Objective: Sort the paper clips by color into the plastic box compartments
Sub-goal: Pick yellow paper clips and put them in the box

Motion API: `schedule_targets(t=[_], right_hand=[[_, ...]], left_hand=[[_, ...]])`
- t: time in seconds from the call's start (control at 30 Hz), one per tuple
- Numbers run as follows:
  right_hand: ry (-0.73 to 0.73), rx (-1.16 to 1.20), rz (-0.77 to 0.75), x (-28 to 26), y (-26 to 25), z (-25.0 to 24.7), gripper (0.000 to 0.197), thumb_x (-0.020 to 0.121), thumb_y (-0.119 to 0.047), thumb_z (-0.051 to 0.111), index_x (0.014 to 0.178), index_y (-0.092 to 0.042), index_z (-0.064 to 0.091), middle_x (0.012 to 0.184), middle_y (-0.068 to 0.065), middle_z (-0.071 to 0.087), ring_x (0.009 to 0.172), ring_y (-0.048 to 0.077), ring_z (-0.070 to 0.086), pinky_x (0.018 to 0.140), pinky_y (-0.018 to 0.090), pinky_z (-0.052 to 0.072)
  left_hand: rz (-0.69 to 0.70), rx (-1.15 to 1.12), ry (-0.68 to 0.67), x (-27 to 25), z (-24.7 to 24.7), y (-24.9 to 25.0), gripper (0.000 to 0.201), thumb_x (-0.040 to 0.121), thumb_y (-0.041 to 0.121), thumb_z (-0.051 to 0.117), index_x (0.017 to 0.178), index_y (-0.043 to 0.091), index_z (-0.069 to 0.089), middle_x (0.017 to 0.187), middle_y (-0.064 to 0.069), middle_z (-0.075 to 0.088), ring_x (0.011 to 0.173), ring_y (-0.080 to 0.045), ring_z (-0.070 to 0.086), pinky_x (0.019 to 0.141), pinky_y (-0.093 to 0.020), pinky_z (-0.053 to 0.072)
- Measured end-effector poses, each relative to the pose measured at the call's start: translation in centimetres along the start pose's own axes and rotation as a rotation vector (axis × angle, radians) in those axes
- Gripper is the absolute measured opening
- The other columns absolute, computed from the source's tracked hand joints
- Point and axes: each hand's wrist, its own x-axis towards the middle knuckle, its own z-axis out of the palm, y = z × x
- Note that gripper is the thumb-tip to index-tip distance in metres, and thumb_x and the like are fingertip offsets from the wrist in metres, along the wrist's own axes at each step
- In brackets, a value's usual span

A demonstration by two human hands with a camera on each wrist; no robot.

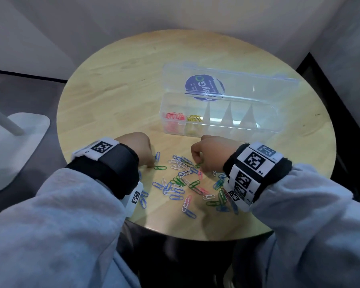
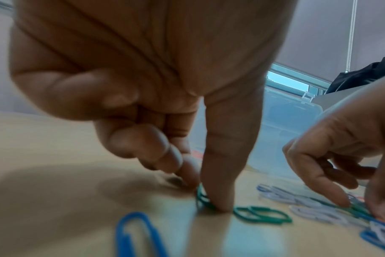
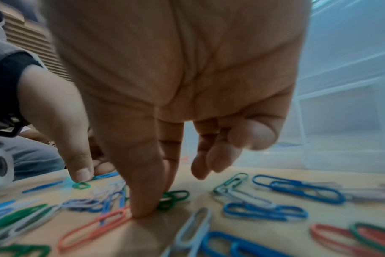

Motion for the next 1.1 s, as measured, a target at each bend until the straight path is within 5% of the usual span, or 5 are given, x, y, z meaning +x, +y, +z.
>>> schedule_targets(t=[0.17,0.53,0.7,0.93,1.1], right_hand=[[-0.053,-0.056,0.049,0.1,0.0,0.2,0.019,0.084,-0.011,0.059,0.1,-0.008,0.066,0.102,0.005,0.067,0.093,0.025,0.062,0.071,0.028,0.047],[-0.033,0.187,0.013,-1.7,1.4,-0.4,0.013,0.079,-0.012,0.063,0.069,-0.018,0.057,0.076,-0.002,0.065,0.069,0.014,0.052,0.057,0.022,0.04],[-0.048,0.762,0.035,-2.4,2.9,-0.5,0.02,0.081,0.0,0.065,0.074,-0.016,0.056,0.047,-0.009,0.055,0.041,0.003,0.053,0.043,0.011,0.041],[-0.118,1.525,0.097,-4.3,3.2,-0.4,0.031,0.09,0.012,0.033,0.076,-0.005,0.055,0.061,0.01,0.049,0.044,0.011,0.058,0.044,0.016,0.05],[-0.105,1.344,0.135,-4.8,2.4,0.5,0.025,0.089,0.007,0.042,0.072,-0.009,0.051,0.062,0.008,0.045,0.044,0.011,0.049,0.041,0.018,0.04]], left_hand=[[0.014,-0.026,-0.059,0.0,0.2,-0.2,0.019,0.076,0.018,0.068,0.091,0.008,0.071,0.079,-0.006,0.069,0.072,-0.022,0.056,0.067,-0.023,0.04],[0.207,-0.49,-0.158,-0.9,-1.7,-0.4,0.018,0.079,-0.001,0.059,0.073,0.016,0.056,0.062,-0.004,0.062,0.043,-0.005,0.056,0.054,-0.016,0.049],[0.21,-0.691,-0.289,-1.4,-1.9,0.2,0.028,0.086,-0.006,0.043,0.079,0.014,0.061,0.045,0.003,0.056,0.036,-0.002,0.053,0.043,-0.012,0.045],[0.139,-1.058,-0.42,-1.8,-2.1,0.2,0.027,0.087,0.003,0.033,0.073,0.011,0.054,0.064,-0.004,0.05,0.044,-0.01,0.054,0.044,-0.015,0.044],[0.164,-0.396,-0.186,-1.4,-1.3,0.7,0.006,0.078,0.025,0.06,0.079,0.019,0.061,0.068,0.002,0.052,0.057,-0.016,0.042,0.056,-0.021,0.031]])
